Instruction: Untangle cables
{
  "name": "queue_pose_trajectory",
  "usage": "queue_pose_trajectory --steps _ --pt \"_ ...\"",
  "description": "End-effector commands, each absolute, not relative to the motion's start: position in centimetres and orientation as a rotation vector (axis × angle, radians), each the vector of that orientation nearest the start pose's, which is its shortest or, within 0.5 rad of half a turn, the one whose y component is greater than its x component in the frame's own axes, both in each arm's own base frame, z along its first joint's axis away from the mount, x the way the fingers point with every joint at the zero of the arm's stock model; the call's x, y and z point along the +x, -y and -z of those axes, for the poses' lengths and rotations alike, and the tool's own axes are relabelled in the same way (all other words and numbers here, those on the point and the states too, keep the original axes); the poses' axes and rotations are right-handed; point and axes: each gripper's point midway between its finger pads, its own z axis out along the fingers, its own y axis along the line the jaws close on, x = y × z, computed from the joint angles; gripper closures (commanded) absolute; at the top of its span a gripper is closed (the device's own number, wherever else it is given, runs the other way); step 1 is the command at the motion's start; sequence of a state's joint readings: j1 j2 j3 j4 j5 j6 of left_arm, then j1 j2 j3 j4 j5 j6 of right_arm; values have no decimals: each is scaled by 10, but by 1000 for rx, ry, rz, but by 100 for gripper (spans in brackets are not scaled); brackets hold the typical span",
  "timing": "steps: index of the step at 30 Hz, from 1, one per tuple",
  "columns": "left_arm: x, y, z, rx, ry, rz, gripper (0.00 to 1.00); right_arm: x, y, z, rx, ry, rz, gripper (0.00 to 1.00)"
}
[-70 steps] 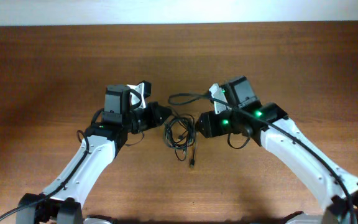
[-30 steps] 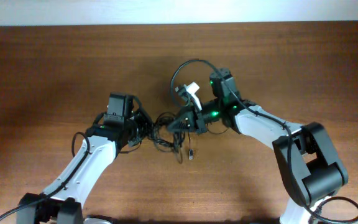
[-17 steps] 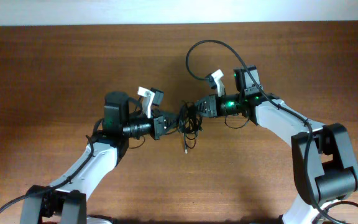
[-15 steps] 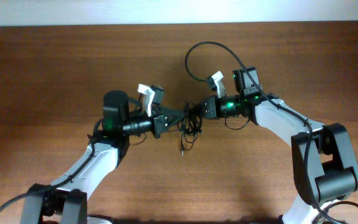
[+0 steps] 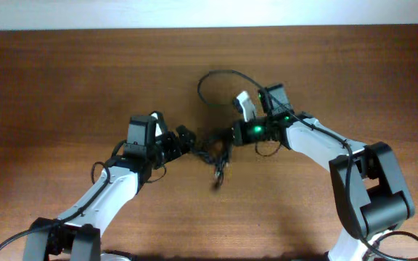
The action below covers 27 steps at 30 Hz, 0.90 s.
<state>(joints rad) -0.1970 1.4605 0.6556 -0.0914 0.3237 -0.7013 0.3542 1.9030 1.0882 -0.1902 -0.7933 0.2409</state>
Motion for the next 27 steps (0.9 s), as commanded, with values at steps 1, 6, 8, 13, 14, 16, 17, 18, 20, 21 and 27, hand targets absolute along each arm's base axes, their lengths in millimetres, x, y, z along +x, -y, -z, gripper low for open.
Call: queue_pose_trajectory --steps 1,6,8,13,14,16,17,18,20,21,27 --pt "330 134 -65 -459 -2520 875 9 333 -290 -117 -714 -2225 -1655 96" --pt "331 132 -65 -464 -2517 859 75 312 -295 -154 -883 -1994 -1891 96" --pt "336 121 -61 -500 -2500 765 100 307 -295 -158 -908 -1964 -1925 96" --pt "354 85 -61 -588 -2413 537 100 308 -303 -98 -719 -2370 -1626 96" --pt "361 70 -63 -628 -2372 484 100 304 -302 -80 -683 -2485 -1520 96" --pt "368 58 -69 -662 -2334 519 84 300 -307 -77 -705 -2494 -1493 95" --pt "367 62 -69 -657 -2348 577 54 303 -309 -79 -717 -2468 -1485 91" --pt "363 66 -67 -653 -2371 607 20 309 -310 -79 -717 -2451 -1455 86" --pt "355 68 -61 -661 -2410 613 12 335 -301 -69 -613 -2479 -1285 81" --pt "353 71 -60 -657 -2421 631 12 347 -295 -69 -586 -2464 -1235 81" --pt "315 137 -79 4 -2476 1040 8 374 -267 -75 -467 -2503 -1094 69"
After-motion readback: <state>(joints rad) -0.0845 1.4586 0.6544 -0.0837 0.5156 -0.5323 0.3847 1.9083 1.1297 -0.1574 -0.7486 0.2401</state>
